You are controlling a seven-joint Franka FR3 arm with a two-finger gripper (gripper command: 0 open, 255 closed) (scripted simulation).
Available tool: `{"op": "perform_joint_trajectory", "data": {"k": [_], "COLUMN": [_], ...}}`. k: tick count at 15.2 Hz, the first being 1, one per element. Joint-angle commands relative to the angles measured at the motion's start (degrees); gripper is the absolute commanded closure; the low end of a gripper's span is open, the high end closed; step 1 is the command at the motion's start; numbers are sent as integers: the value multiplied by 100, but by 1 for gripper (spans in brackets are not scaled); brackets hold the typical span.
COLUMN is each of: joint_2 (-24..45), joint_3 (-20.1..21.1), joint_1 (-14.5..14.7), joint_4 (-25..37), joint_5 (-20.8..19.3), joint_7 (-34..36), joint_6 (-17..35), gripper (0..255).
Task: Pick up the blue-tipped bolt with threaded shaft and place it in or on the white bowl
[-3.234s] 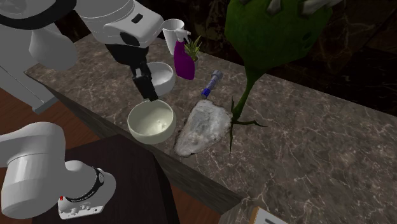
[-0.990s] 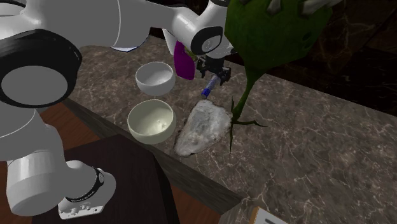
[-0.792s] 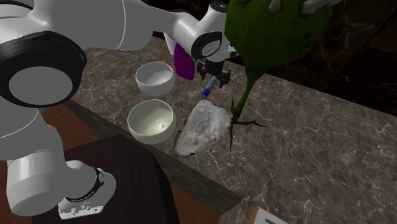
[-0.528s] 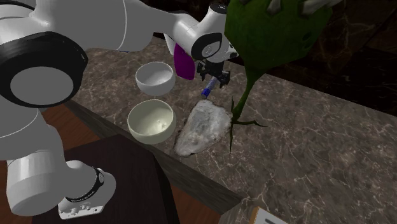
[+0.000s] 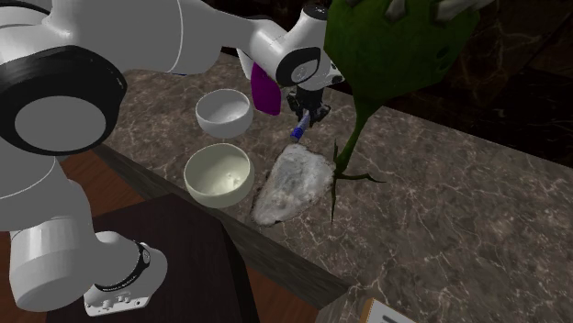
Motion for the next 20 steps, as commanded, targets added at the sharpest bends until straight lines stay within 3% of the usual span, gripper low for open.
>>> {"op": "perform_joint_trajectory", "data": {"k": [1, 5, 20], "joint_2": [2, 2, -340], "joint_3": [1, 1, 12], "joint_1": [1, 1, -13], "joint_4": [-1, -1, 698], "joint_5": [0, 0, 20], "joint_7": [0, 0, 47], "joint_6": [0, 0, -1037], "gripper": [255, 255, 255]}}
